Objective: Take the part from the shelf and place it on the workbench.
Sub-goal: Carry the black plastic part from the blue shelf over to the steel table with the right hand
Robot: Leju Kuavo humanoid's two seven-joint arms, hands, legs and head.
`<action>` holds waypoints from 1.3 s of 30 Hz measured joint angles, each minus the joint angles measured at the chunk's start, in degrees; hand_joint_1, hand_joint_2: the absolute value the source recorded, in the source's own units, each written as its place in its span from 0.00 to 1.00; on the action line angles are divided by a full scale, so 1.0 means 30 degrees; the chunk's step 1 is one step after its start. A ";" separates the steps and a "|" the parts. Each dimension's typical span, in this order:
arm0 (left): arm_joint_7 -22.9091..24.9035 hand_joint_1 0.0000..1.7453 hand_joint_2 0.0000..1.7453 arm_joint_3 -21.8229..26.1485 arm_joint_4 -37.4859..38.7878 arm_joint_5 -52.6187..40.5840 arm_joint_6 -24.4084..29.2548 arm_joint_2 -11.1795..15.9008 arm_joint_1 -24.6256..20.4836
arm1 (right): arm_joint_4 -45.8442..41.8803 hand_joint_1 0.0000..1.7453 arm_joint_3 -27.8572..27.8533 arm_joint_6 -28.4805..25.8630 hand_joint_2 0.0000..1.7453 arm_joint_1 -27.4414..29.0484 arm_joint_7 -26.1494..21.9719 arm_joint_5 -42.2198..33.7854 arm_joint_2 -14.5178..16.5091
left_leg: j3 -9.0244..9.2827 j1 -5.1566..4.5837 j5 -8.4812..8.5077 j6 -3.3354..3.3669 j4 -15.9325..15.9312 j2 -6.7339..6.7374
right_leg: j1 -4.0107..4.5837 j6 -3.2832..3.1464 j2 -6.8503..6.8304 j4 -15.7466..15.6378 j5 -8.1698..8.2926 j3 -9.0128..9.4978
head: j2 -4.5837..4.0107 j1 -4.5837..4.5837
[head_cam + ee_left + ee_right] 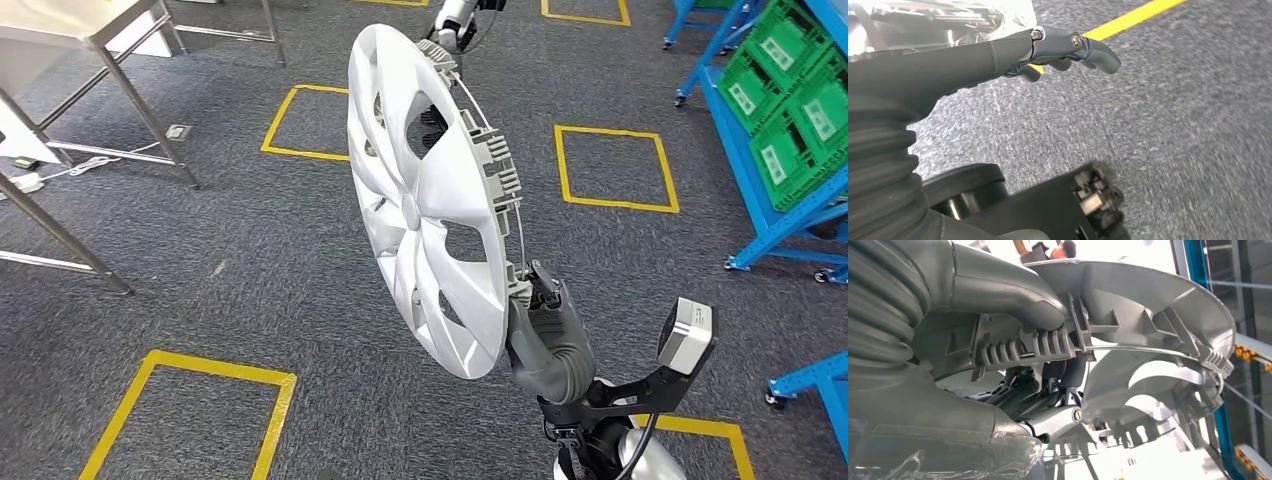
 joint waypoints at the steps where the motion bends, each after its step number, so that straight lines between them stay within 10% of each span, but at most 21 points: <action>1: 0.0000 0.00 1.00 0.0000 0.0000 0.0005 -0.0002 0.0000 0.0012 | 0.0002 1.00 0.0000 -0.0015 1.00 0.0011 0.0004 -0.0011 -0.0002 | 0.0028 -0.0006 -0.0024 -0.0016 0.0037 -0.0310 | 0.0002 -0.0037 0.0064 -0.0647 0.0670 0.0145 | 0.0000 0.0004; 4: 0.0013 0.00 1.00 0.0000 0.0000 0.0013 -0.0005 -0.0011 0.0014 | 0.0013 1.00 -0.0007 -0.0036 1.00 0.0026 0.0007 -0.0016 -0.0020 | -0.0074 0.0023 -0.0148 -0.0222 0.0296 -0.1151 | -0.0085 -0.0156 0.1176 -0.3990 0.2551 0.1350 | 0.0000 0.0031; 8: 0.0053 0.00 1.00 -0.0005 0.0007 0.0016 -0.0013 -0.0025 0.0112 | 0.0027 1.00 -0.0007 -0.0031 1.00 -0.0001 -0.0005 -0.0024 -0.0029 | -0.0346 0.0200 -0.0088 -0.0644 0.0361 -0.1811 | -0.0038 -0.0378 0.1226 -0.4899 0.2585 0.1754 | 0.0000 0.0012; 12: 0.0058 0.00 1.00 -0.0007 0.0007 0.0016 -0.0005 -0.0004 0.0067 | 0.0035 1.00 -0.0011 -0.0040 1.00 0.0028 -0.0013 -0.0040 -0.0007 | -0.1502 0.0152 -0.1350 -0.1127 0.2831 0.0095 | -0.0077 -0.0724 0.0177 -0.5174 0.2530 0.2215 | 0.0000 -0.0283; 15: 0.0058 0.00 1.00 -0.0011 0.0007 0.0016 -0.0011 0.0002 0.0066 | 0.0038 1.00 -0.0005 -0.0044 1.00 0.0030 -0.0015 -0.0086 -0.0002 | -0.2700 0.0309 -0.1851 -0.1276 0.5121 0.0523 | -0.0048 -0.0762 -0.0619 -0.5170 0.2351 0.2411 | 0.0000 -0.0313; 19: 0.0077 0.00 1.00 -0.0011 0.0011 0.0016 -0.0009 0.0018 0.0058 | 0.0038 1.00 0.0002 -0.0034 1.00 0.0024 -0.0013 -0.0089 0.0007 | -0.0711 0.0117 0.0147 -0.0995 0.1247 0.1603 | 0.0005 -0.0525 -0.1493 -0.5194 0.2014 0.2830 | 0.0000 -0.0339; 21: 0.0093 0.00 1.00 -0.0009 0.0009 0.0016 -0.0007 0.0017 0.0017 | 0.0040 1.00 0.0004 -0.0034 1.00 0.0016 -0.0009 -0.0089 0.0007 | -0.0317 -0.0127 0.0117 -0.0692 0.0371 0.2094 | 0.0081 -0.0322 -0.1877 -0.5254 0.1901 0.2953 | 0.0000 -0.0339; 25: 0.0168 0.00 1.00 -0.0007 0.0015 0.0020 0.0000 0.0044 0.0122 | 0.0046 1.00 0.0002 -0.0034 1.00 -0.0026 -0.0011 -0.0091 0.0007 | -0.0145 -0.0073 0.0169 -0.0186 -0.0029 0.1348 | 0.0038 0.0055 -0.1694 -0.4987 0.1401 0.3067 | 0.0000 -0.0250; 28: 0.0168 0.00 1.00 -0.0007 0.0015 0.0016 -0.0002 0.0029 0.0040 | 0.0067 1.00 0.0005 -0.0034 1.00 0.0014 -0.0018 -0.0093 0.0007 | -0.0035 -0.0033 0.0168 0.0042 -0.0121 0.0702 | 0.0020 0.0039 -0.0221 -0.1865 0.0005 0.1436 | 0.0000 -0.0071; 30: 0.0168 0.00 1.00 -0.0007 0.0015 0.0016 -0.0005 0.0027 0.0033 | 0.0082 1.00 0.0011 -0.0036 1.00 0.0062 -0.0016 -0.0089 0.0007 | -0.0024 -0.0052 0.0117 0.0084 -0.0058 0.0164 | 0.0021 0.0044 -0.0023 -0.0308 -0.0119 0.0357 | 0.0000 -0.0031; 34: 0.0180 0.00 1.00 -0.0007 0.0016 0.0016 -0.0011 0.0031 0.0041 | 0.0098 1.00 0.0005 -0.0055 1.00 0.0070 -0.0007 -0.0089 0.0002 | -0.0047 0.0015 -0.0113 -0.0128 0.0322 -0.0974 | -0.0113 0.0019 0.0916 -0.3531 0.2408 0.1263 | 0.0000 -0.0022; 36: 0.0208 0.00 1.00 -0.0007 0.0018 0.0016 -0.0016 0.0033 0.0021 | 0.0104 1.00 0.0014 -0.0058 1.00 0.0069 -0.0004 -0.0089 0.0004 | -0.0250 0.0101 -0.0153 -0.0345 0.0506 -0.1412 | -0.0129 -0.0057 0.1564 -0.4555 0.2579 0.1670 | 0.0000 -0.0042; 39: 0.0226 0.00 1.00 -0.0011 0.0016 0.0016 -0.0036 0.0027 0.0102 | 0.0097 1.00 0.0011 -0.0056 1.00 0.0013 0.0004 -0.0089 0.0018 | -0.0407 0.0188 -0.0120 -0.0683 0.0504 -0.1738 | -0.0094 -0.0332 0.1105 -0.4891 0.2520 0.1877 | 0.0000 -0.0063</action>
